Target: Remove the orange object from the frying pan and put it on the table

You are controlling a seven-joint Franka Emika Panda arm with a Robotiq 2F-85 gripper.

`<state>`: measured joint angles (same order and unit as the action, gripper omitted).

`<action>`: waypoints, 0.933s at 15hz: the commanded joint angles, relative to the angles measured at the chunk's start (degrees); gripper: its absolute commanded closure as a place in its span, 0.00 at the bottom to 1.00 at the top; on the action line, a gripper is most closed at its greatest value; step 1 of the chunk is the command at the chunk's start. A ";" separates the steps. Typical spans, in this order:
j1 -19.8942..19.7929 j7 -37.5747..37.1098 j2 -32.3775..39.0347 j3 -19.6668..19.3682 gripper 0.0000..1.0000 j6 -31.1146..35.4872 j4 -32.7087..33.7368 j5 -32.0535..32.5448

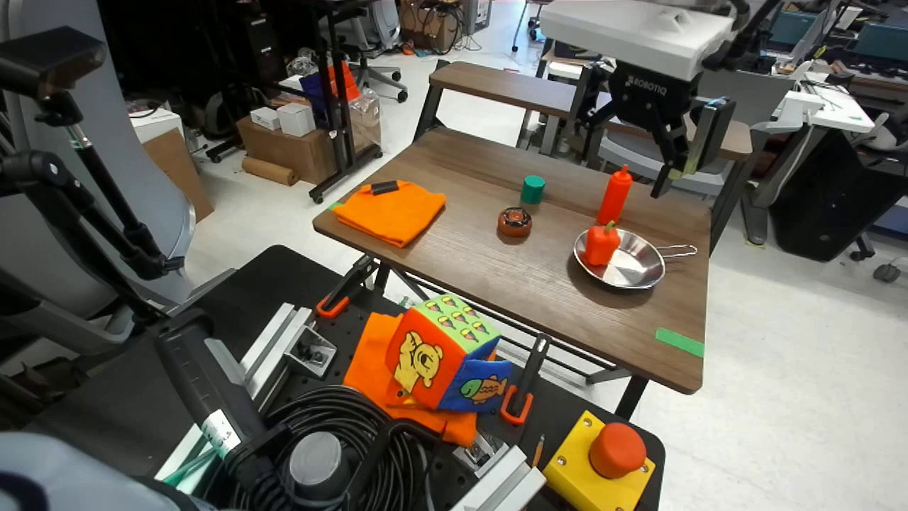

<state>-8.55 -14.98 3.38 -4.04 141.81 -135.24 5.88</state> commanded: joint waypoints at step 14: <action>3.00 -2.51 27.86 -3.04 0.00 2.24 22.29 -4.91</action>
<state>-7.26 -16.50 26.98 -5.48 143.47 -116.86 1.98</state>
